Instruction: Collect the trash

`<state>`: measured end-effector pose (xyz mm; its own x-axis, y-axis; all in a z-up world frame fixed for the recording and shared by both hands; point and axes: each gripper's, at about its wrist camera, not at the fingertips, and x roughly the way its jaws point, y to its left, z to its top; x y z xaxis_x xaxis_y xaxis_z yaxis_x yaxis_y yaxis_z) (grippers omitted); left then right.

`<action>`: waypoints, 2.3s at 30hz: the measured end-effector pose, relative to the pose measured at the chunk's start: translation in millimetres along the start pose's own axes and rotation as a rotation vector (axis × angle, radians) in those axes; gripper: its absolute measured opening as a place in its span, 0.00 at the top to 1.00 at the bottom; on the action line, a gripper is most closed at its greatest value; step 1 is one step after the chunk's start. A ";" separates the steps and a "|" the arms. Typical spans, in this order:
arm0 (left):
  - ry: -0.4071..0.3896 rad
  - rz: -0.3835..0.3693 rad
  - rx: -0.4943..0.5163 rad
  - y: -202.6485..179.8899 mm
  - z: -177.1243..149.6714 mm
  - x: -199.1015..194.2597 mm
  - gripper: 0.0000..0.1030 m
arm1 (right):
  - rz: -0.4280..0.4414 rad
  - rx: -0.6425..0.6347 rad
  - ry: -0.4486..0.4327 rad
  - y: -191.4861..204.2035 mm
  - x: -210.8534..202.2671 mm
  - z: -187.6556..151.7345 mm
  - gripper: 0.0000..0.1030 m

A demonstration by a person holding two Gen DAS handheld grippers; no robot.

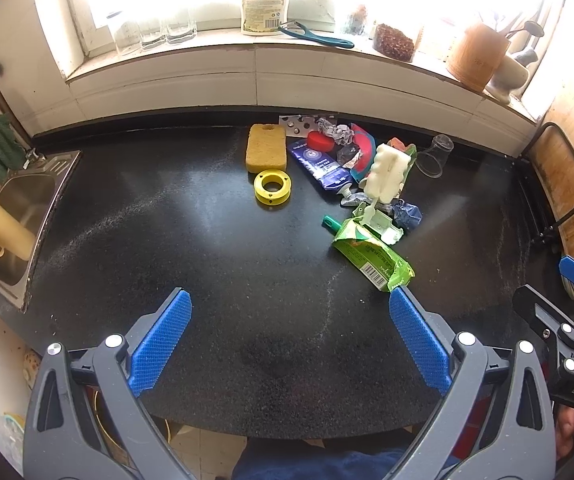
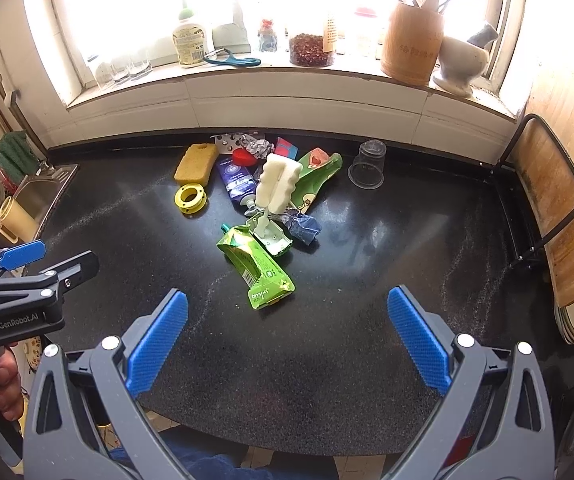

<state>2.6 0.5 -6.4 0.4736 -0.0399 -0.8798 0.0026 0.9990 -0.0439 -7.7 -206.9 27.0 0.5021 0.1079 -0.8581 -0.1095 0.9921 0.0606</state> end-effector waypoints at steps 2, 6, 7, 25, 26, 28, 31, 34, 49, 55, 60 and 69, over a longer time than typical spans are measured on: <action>0.000 -0.001 -0.002 0.5 0.1 0.2 0.06 | 0.000 0.001 0.000 0.0 -0.1 0.7 0.06; 0.002 0.000 -0.002 1.4 -0.4 0.7 0.06 | 0.001 0.001 0.000 0.0 -0.5 0.6 0.06; 0.003 0.000 -0.002 1.9 -0.1 1.1 0.06 | 0.000 0.001 -0.001 0.0 -0.5 0.6 0.06; 0.036 -0.047 0.031 21.0 0.8 17.9 0.06 | -0.003 0.019 0.015 12.3 6.5 1.3 0.06; 0.035 -0.047 0.034 21.1 1.3 19.0 0.06 | -0.002 0.028 0.018 12.3 7.8 1.6 0.06; 0.037 -0.054 0.051 24.4 3.6 23.1 0.06 | 0.000 0.047 0.025 12.6 10.5 2.5 0.06; 0.048 -0.064 0.074 26.7 7.9 31.9 0.06 | -0.001 0.060 0.030 14.0 17.2 2.9 0.06; 0.053 -0.062 0.102 28.1 16.4 48.7 0.06 | 0.004 0.065 0.037 12.2 27.8 2.3 0.06; 0.045 -0.013 0.075 26.0 75.4 231.6 0.06 | 0.109 -0.119 0.195 -2.6 194.9 9.6 0.10; 0.047 0.011 0.038 35.3 90.8 274.4 0.06 | 0.138 -0.180 0.267 4.0 237.1 2.5 0.20; 0.019 0.029 0.084 29.4 96.3 278.7 0.16 | 0.176 -0.226 0.261 12.8 238.0 -0.1 0.51; 0.015 0.013 0.057 29.4 80.5 244.1 0.47 | 0.181 -0.247 0.189 23.0 197.6 0.9 0.58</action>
<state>189.2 21.6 -184.3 0.4603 -0.0273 -0.8874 0.0470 0.9989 -0.0063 89.7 -162.7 -140.7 0.2902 0.2436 -0.9254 -0.3977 0.9103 0.1149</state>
